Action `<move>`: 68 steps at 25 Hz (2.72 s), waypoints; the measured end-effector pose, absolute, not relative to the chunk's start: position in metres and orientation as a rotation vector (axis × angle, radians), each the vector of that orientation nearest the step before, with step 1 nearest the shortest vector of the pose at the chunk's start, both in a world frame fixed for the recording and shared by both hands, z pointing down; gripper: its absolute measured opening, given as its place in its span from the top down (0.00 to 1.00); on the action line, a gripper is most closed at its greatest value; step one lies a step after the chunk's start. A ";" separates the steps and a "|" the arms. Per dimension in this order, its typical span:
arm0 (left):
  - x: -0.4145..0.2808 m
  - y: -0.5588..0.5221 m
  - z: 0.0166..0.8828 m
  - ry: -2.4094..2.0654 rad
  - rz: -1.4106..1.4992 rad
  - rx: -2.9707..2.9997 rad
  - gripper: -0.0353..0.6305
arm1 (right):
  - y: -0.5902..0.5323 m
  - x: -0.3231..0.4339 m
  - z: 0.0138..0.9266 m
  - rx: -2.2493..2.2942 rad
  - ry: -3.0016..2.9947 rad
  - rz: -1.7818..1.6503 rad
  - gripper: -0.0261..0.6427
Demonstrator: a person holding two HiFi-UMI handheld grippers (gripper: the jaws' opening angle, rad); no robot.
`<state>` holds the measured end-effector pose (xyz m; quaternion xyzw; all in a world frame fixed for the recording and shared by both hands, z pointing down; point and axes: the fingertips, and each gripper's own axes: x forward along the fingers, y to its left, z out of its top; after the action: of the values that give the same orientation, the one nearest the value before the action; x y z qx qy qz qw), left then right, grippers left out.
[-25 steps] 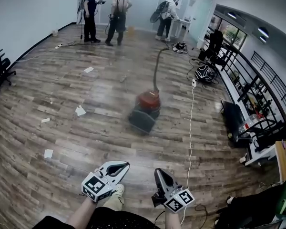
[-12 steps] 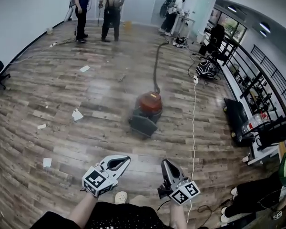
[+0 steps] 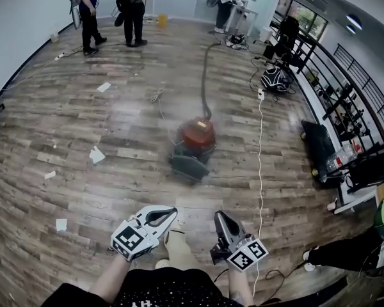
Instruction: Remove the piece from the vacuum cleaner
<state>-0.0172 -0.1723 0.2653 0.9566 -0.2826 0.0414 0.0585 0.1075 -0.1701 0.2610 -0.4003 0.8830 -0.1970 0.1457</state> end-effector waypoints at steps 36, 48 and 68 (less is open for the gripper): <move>0.027 -0.540 0.470 -0.544 0.174 2.973 0.94 | -0.514 0.190 0.469 -1.252 2.463 -0.519 0.94; 0.014 -0.569 0.702 -0.641 -0.155 2.961 0.93 | -0.522 0.200 0.696 -1.320 2.413 -0.264 0.94; 0.004 -0.637 0.778 -1.046 0.038 2.948 0.64 | -0.560 0.209 0.789 -1.479 2.638 -0.295 0.84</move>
<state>0.0035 -0.6367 0.7785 0.9424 -0.3343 0.0122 0.0068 0.2087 -0.5602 0.7892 -0.4862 0.8669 -0.0970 0.0515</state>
